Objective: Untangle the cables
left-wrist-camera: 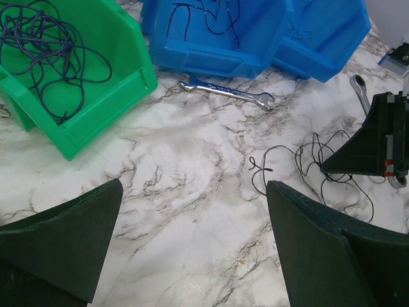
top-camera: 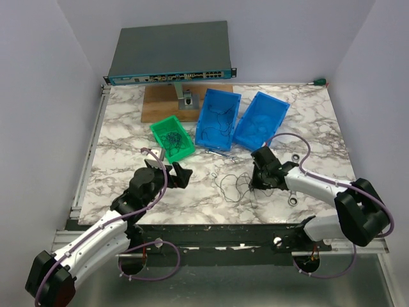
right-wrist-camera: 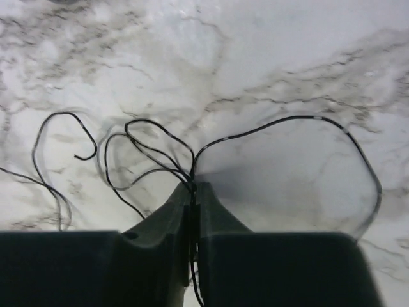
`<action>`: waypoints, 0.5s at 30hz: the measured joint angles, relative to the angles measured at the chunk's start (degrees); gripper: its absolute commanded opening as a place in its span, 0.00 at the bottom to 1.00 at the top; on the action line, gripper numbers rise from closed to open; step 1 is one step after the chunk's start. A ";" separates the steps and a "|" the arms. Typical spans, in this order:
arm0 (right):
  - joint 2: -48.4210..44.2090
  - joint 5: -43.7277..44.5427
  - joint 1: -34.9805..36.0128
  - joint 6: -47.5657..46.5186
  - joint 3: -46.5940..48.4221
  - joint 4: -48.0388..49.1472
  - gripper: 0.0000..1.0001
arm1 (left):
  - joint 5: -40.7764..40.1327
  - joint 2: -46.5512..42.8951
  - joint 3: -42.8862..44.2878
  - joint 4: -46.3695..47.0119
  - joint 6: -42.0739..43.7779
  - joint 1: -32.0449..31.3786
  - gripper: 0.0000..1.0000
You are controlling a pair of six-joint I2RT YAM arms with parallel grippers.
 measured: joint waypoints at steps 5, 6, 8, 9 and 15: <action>2.82 -3.43 1.14 -0.79 1.11 2.60 0.01 | 0.46 2.36 0.00 0.94 0.28 0.00 0.98; 3.28 -3.63 1.64 -0.85 1.49 2.91 0.01 | 0.50 2.84 0.00 0.98 0.33 0.00 0.98; 3.80 -3.85 2.71 -1.05 2.25 3.02 0.01 | 0.55 3.41 0.00 0.98 0.44 0.00 0.98; 3.82 -3.87 3.19 -1.22 2.80 2.97 0.01 | 0.57 3.52 0.00 0.98 0.48 0.00 0.98; 3.80 -3.82 6.27 -5.07 10.23 1.64 1.00 | 0.90 4.22 0.02 1.88 0.68 0.00 0.98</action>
